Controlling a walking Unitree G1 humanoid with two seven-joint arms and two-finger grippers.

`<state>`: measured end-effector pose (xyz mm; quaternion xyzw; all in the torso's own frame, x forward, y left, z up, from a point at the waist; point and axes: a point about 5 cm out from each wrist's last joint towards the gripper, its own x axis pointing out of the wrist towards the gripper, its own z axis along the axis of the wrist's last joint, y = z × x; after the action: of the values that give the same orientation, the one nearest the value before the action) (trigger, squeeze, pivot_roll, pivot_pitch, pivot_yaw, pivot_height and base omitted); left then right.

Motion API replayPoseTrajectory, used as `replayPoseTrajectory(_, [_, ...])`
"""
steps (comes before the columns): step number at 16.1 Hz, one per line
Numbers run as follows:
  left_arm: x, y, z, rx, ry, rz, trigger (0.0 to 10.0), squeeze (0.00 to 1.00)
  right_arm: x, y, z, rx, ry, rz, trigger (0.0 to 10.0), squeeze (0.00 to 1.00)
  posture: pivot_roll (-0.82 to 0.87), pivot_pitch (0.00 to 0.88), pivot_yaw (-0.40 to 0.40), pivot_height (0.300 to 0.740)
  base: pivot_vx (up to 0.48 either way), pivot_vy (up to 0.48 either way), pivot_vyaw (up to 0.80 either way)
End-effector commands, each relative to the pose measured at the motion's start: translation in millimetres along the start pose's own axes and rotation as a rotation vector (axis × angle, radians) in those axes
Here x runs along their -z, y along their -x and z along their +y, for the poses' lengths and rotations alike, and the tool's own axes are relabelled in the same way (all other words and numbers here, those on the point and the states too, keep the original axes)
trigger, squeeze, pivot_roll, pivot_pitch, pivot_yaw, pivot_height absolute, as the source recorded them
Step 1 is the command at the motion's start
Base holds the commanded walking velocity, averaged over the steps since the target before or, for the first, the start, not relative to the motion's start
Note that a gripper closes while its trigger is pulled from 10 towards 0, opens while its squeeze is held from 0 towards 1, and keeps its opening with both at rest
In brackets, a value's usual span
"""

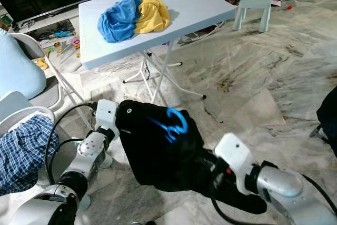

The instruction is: Hang hanger

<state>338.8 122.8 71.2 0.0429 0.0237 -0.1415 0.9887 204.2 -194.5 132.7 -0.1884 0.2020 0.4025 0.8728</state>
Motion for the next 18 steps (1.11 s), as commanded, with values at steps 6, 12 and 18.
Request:
replayPoseTrajectory(6, [-14.4, -4.7, 43.6, -0.097, -0.022, 0.045, 0.0, 0.00, 21.9, 35.4, -15.8, -0.036, 0.144, 0.141, 10.0, 0.00, -0.20, 0.077, 0.197, 0.740, 0.000, 0.000, 0.00])
replayPoseTrajectory(12, [0.1, -3.8, 42.5, -0.038, 0.016, 0.191, 0.0, 0.00, 8.1, 54.7, -14.1, -0.098, 0.114, 0.026, 10.0, 0.00, -0.21, 0.078, 0.208, 0.740, 0.000, 0.000, 0.00])
replayPoseTrajectory(18, [39.5, 11.6, 8.3, 0.077, 0.159, 0.360, 0.0, 0.00, -26.9, 67.7, -17.7, -0.134, 0.003, -0.244, 10.0, 0.00, -0.21, 0.077, 0.206, 0.740, 0.000, 0.000, 0.00])
